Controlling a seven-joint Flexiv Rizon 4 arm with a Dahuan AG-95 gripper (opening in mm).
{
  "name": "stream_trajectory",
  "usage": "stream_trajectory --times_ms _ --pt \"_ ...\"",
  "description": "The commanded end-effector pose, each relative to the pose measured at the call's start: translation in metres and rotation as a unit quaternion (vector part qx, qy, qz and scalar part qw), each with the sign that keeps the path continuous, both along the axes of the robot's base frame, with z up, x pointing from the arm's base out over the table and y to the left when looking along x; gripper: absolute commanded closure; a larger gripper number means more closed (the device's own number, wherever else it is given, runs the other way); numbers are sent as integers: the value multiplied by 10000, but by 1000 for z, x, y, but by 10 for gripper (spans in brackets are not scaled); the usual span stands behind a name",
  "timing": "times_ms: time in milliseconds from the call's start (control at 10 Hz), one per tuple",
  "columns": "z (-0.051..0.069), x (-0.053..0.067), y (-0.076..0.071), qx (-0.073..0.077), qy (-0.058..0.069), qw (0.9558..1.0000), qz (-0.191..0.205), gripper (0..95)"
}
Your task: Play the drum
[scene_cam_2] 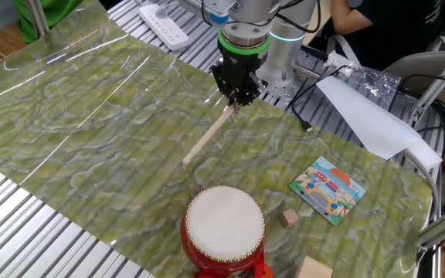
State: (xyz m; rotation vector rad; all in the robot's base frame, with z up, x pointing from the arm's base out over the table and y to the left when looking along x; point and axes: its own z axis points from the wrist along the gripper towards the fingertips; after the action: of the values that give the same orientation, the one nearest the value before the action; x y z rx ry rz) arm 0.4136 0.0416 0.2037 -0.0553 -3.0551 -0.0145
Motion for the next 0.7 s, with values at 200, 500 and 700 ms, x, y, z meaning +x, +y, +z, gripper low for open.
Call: stream_trajectory --times_ms 200,500,700 --pt "0 0 0 -52 5 9956 933 950" --pt "-1 -1 0 -72 8 9961 880 950" --pt "-1 -1 0 -116 54 9995 304 950"
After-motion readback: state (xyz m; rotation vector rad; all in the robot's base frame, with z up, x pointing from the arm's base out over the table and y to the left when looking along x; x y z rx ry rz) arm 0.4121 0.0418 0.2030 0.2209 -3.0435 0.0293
